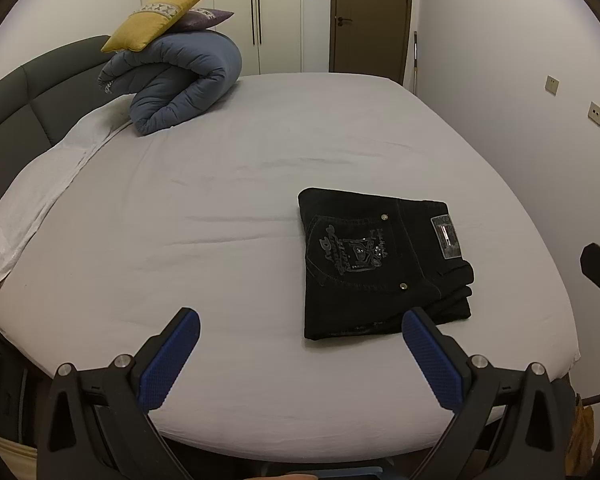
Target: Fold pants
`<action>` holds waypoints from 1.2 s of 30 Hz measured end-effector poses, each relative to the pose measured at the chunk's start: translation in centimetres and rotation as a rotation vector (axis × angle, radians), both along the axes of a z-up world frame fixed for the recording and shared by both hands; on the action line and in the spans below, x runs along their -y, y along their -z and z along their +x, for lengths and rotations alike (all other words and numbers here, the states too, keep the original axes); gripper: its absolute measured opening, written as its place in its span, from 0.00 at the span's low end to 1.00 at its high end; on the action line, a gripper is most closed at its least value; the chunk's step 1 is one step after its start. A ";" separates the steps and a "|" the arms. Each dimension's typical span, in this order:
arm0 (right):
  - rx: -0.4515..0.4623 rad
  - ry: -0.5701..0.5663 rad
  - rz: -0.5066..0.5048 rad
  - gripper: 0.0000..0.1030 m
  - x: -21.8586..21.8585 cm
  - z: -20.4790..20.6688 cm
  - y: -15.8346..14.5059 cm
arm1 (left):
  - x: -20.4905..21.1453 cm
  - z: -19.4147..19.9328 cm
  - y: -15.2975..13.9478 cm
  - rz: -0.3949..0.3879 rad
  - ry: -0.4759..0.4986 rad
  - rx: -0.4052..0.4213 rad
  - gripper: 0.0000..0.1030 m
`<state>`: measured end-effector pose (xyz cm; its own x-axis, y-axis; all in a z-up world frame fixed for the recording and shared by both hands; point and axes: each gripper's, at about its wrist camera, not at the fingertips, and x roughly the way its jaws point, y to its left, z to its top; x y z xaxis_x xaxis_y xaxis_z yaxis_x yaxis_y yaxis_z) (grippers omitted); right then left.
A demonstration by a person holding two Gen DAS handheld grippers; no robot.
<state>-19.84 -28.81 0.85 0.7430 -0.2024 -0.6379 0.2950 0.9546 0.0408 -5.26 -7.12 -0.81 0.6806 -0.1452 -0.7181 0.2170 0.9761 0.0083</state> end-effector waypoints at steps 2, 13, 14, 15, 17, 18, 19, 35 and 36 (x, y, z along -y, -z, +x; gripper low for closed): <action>-0.001 -0.002 0.000 1.00 0.1 0.0 0.0 | 0.1 -0.1 0.1 0.000 -0.002 0.000 1.00; -0.003 -0.021 -0.007 1.00 -0.2 0.1 -0.1 | 0.1 -0.2 0.1 -0.002 -0.003 -0.002 1.00; -0.004 -0.022 -0.008 1.00 -0.2 0.2 -0.1 | 0.1 -0.2 0.1 -0.003 -0.003 -0.001 1.00; -0.004 -0.025 -0.007 1.00 -0.1 0.2 -0.2 | 0.1 -0.2 0.1 -0.002 -0.003 -0.002 1.00; -0.003 -0.026 -0.007 1.00 -0.2 0.2 -0.1 | 0.0 -0.2 0.1 -0.002 -0.003 -0.001 1.00; -0.003 -0.026 -0.007 1.00 -0.2 0.2 -0.1 | 0.0 -0.2 0.1 -0.003 -0.002 -0.001 1.00; -0.003 -0.026 -0.007 1.00 -0.2 0.2 -0.1 | 0.0 -0.2 0.1 -0.002 -0.002 -0.001 1.00; -0.005 -0.029 -0.006 1.00 -0.2 0.2 0.0 | 0.0 -0.4 0.2 -0.002 0.001 -0.004 1.00; -0.005 -0.029 -0.006 1.00 -0.2 0.2 0.0 | 0.0 -0.4 0.2 -0.003 0.002 -0.004 1.00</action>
